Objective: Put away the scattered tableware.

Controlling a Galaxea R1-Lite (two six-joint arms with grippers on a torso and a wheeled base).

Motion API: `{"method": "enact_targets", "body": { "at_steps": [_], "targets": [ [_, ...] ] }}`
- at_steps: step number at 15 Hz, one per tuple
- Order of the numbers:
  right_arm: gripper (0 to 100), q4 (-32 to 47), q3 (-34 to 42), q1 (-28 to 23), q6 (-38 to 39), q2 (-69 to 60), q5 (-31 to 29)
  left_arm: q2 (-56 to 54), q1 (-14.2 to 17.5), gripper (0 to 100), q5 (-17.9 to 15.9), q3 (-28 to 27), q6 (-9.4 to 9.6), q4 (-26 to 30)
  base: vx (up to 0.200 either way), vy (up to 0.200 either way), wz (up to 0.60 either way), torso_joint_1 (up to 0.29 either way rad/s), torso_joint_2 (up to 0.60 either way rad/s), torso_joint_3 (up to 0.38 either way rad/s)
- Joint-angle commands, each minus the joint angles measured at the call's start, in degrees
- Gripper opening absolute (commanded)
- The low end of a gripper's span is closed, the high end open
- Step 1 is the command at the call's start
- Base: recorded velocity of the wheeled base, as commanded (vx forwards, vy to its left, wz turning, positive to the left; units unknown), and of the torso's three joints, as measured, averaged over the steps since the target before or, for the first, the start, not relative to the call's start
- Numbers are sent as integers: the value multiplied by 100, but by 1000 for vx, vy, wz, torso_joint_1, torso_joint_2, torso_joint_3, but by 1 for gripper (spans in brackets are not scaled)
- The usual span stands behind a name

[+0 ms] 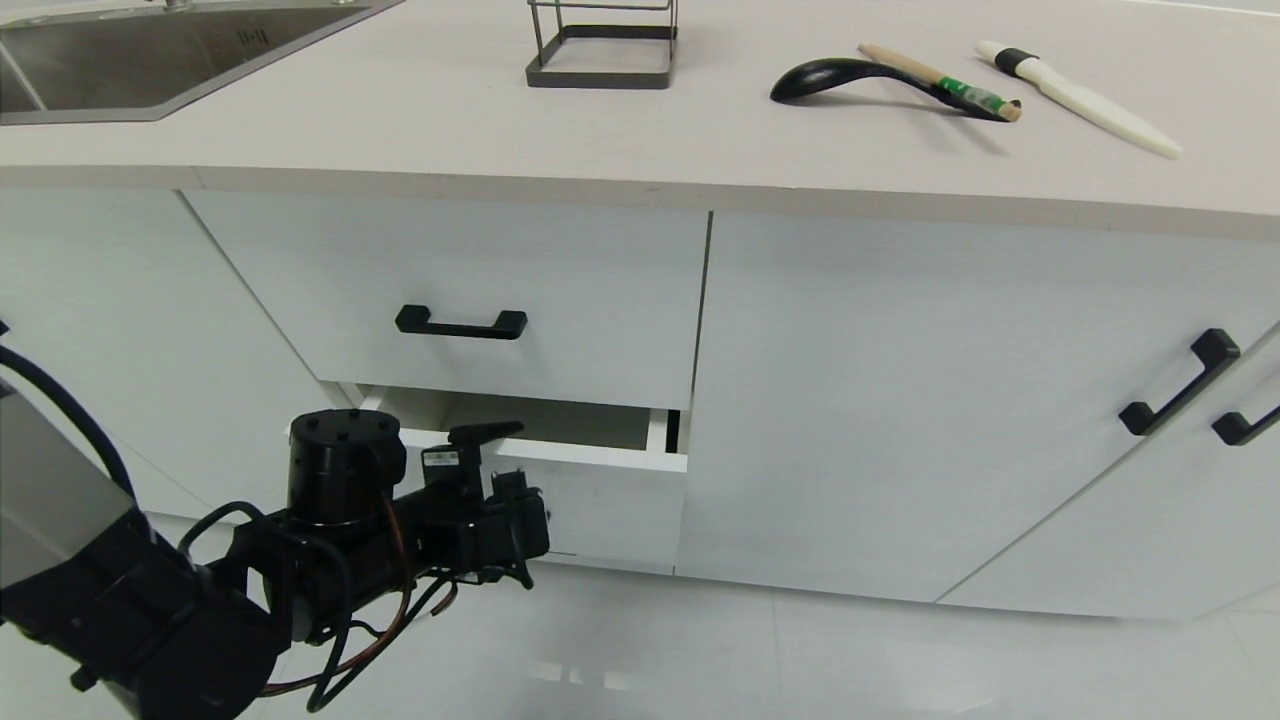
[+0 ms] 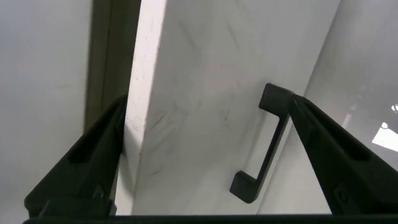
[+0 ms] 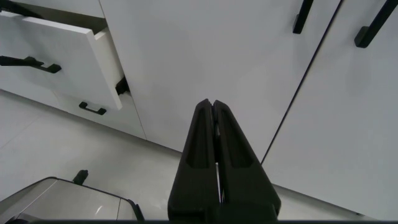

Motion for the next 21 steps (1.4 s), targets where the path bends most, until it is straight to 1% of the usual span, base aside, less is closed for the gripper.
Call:
{"method": "enact_targets", "body": {
  "at_steps": [1, 3, 4, 7, 8, 11, 17, 21],
  "targets": [
    [0, 0, 0, 9, -4, 5, 3, 28, 14, 100, -7, 153, -22, -108, 0, 0, 0, 0, 0, 0],
    [0, 0, 0, 0, 5, 5, 3, 1, 14, 100, -7, 364, -22, -336, 0, 0, 0, 0, 0, 0],
    [0, 0, 0, 9, -4, 5, 3, -34, -4, 100, 2, 583, -22, -486, 0, 0, 0, 0, 0, 0],
    [0, 0, 0, 0, 5, 5, 3, -122, -48, 100, -7, 1032, -57, -1119, 0, 0, 0, 0, 0, 0],
    [0, 0, 0, 0, -4, 5, 3, -166, -48, 100, -7, 1119, -66, -1189, 0, 0, 0, 0, 0, 0],
    [0, 0, 0, 9, 5, 5, 3, -473, -30, 100, -7, 1497, -75, -1233, 0, 0, 0, 0, 0, 0],
    [0, 0, 0, 9, 5, 5, 3, -632, -57, 100, -50, 1656, -101, -1207, 0, 0, 0, 0, 0, 0],
    [0, 0, 0, 9, -4, 5, 3, -781, -197, 100, -59, 2042, -101, -1242, 0, 0, 0, 0, 0, 0]
  ]
}}
